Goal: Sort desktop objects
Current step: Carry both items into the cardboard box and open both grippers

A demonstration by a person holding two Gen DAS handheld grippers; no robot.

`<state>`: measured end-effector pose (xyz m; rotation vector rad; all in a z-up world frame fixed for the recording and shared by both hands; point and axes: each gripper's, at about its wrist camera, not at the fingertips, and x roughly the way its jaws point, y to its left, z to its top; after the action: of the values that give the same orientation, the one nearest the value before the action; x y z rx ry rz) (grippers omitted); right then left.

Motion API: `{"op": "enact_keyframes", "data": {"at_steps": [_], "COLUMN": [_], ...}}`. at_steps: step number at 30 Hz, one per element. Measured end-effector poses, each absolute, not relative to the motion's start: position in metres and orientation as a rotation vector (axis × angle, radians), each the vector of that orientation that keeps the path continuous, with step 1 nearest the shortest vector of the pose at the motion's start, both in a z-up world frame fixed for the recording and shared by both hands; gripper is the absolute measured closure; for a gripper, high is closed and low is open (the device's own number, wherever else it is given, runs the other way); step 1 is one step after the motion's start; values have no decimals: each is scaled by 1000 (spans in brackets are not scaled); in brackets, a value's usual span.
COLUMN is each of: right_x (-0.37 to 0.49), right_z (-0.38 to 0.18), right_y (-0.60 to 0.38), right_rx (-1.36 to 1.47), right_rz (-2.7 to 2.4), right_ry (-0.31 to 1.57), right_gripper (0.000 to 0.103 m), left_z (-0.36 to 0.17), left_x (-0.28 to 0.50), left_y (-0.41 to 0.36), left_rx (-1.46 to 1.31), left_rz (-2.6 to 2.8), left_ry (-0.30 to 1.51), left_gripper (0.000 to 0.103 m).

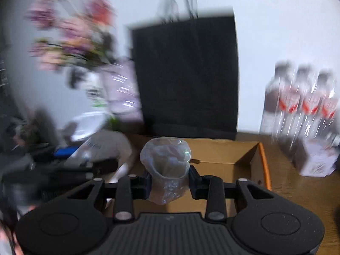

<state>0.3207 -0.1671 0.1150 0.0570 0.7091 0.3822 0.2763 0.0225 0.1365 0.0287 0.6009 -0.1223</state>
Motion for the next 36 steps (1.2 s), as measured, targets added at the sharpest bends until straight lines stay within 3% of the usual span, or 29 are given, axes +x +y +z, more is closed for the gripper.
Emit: {"op": "enact_keyframes", "data": {"at_steps": [6, 9, 13, 17, 20, 26, 31, 36], "right_x": [426, 449, 457, 444, 420, 349, 268, 166], "right_z": [44, 25, 21, 42, 66, 106, 124, 120], "right_y": [-140, -135, -138, -141, -147, -160, -183, -210], "right_rx": [93, 180, 334, 303, 205, -47, -50, -16], "right_rz": [333, 380, 468, 464, 411, 260, 257, 318], "right_ry": [943, 1012, 1026, 975, 927, 789, 698, 580], "right_gripper": [69, 58, 40, 38, 37, 33, 29, 15], "left_z": [71, 57, 68, 95, 114, 141, 147, 136], "left_x": [377, 395, 395, 381, 362, 323, 257, 162], "left_y": [27, 40, 52, 56, 58, 57, 51, 36], "left_rx": [21, -43, -84, -73, -44, -51, -25, -29], "left_rz": [-30, -21, -64, -80, -61, -23, 32, -29], "left_ry": [847, 905, 874, 803, 758, 731, 703, 606], "left_gripper": [35, 32, 21, 15, 6, 1, 0, 0]}}
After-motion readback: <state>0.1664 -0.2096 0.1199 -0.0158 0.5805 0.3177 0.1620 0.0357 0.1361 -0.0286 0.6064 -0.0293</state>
